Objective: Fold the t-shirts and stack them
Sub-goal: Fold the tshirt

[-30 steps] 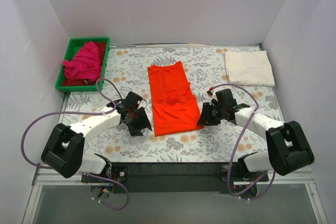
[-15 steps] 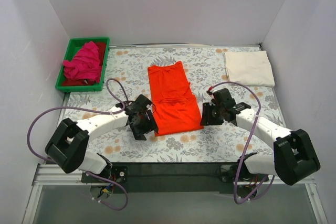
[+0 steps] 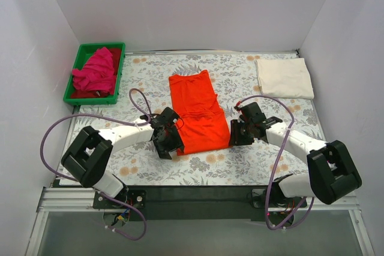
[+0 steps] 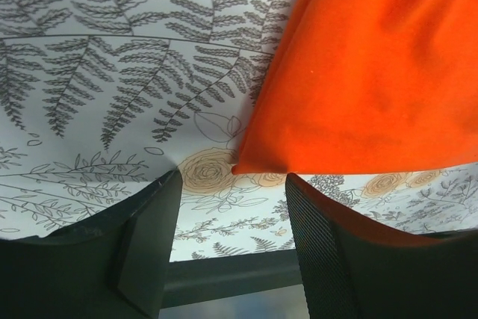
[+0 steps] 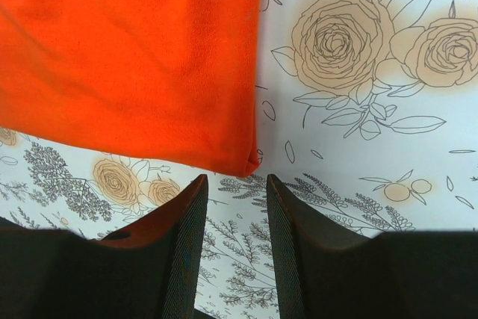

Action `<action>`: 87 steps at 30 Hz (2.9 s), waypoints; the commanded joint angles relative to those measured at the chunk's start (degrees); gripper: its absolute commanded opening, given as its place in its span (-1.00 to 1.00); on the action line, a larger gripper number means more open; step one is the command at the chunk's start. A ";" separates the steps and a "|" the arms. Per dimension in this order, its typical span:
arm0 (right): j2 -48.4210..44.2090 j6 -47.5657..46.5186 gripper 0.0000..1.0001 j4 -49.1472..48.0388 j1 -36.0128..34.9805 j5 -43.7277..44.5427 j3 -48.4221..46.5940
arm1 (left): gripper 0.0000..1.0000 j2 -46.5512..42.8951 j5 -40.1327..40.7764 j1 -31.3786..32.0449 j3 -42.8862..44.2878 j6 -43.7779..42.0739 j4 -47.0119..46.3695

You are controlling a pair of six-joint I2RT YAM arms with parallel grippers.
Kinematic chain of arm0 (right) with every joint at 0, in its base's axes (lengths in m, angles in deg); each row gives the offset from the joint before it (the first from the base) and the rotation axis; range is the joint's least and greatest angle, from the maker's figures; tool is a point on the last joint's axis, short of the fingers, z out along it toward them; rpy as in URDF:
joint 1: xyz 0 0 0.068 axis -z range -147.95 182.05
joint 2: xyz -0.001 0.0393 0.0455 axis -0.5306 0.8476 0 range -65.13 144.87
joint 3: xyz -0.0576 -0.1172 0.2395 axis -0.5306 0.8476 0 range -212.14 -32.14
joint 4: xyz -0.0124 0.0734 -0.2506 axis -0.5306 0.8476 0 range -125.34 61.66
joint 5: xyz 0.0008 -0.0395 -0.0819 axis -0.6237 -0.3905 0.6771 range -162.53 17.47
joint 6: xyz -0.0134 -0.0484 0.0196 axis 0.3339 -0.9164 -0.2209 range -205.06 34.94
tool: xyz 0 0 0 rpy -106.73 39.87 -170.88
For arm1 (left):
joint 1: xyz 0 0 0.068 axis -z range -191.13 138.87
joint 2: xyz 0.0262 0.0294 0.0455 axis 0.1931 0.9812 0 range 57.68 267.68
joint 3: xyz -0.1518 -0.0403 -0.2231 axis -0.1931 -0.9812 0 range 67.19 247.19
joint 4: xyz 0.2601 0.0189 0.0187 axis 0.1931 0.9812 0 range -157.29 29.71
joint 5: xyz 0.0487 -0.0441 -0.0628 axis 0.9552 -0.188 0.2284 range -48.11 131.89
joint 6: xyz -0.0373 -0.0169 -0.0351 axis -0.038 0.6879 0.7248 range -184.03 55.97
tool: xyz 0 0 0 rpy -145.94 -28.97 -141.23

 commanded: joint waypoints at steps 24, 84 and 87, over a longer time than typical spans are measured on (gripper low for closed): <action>3.33 4.46 -0.21 0.05 -5.02 10.05 -3.64 | -0.99 9.00 1.24 2.66 5.03 -1.04 0.76; 0.42 -5.72 -0.97 46.36 -19.44 5.30 -33.15 | -1.00 -22.91 -2.56 10.24 10.55 1.33 16.74; 4.29 -9.06 -0.97 46.64 -16.55 5.83 -40.43 | -1.00 -21.94 0.27 4.45 12.84 -0.16 16.32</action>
